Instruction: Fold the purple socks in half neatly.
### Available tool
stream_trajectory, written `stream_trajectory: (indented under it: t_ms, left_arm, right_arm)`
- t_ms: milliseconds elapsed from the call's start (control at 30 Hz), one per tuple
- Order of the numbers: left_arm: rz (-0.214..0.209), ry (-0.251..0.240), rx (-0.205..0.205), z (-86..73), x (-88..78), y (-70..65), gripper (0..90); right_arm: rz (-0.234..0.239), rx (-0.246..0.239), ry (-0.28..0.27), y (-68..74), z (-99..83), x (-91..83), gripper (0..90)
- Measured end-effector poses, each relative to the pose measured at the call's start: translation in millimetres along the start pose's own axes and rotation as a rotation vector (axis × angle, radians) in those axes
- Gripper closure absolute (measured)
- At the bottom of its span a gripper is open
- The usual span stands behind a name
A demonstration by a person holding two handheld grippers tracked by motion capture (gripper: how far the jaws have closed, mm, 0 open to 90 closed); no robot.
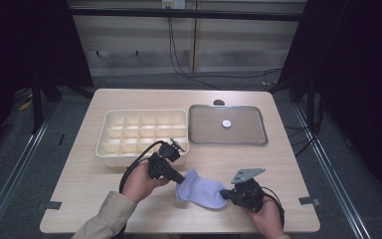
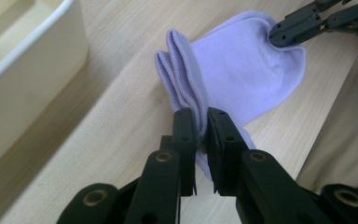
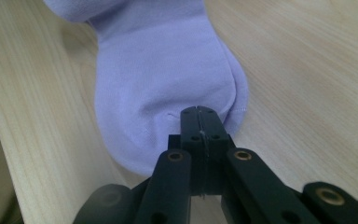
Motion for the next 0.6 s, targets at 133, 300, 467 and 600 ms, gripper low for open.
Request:
stream_trajectory:
  t_ms: [133, 300, 467, 600]
  left_arm:
    - [0.002, -0.002, -0.002, -0.6, -1.8, -0.2, 82.3]
    - [0.004, -0.006, -0.004, -1.2, -5.7, -1.2, 82.2]
    - [0.006, -0.008, -0.012, -3.2, -9.2, -0.6, 82.2]
    - [0.005, -0.014, -0.014, -4.4, -11.2, -0.9, 82.3]
  right_arm:
    - [0.009, -0.003, -0.003, 1.9, 1.7, 2.4, 89.9]
    - [0.016, -0.006, 0.001, 3.3, 4.7, 5.2, 89.8]
    - [0.033, -0.020, 0.007, 5.7, 8.4, 9.3, 89.8]
    - [0.039, -0.026, 0.009, 8.2, 11.9, 12.9, 89.8]
Point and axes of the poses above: each handheld gripper's, and its own axes: x roughly forward along the jaws, z roughly out of its top, y roughly to its left, the point moved 2 cm from there along x, roughly forward along the jaws, and after that the axes turned 9 degrees about x, right-handed, at the moved point
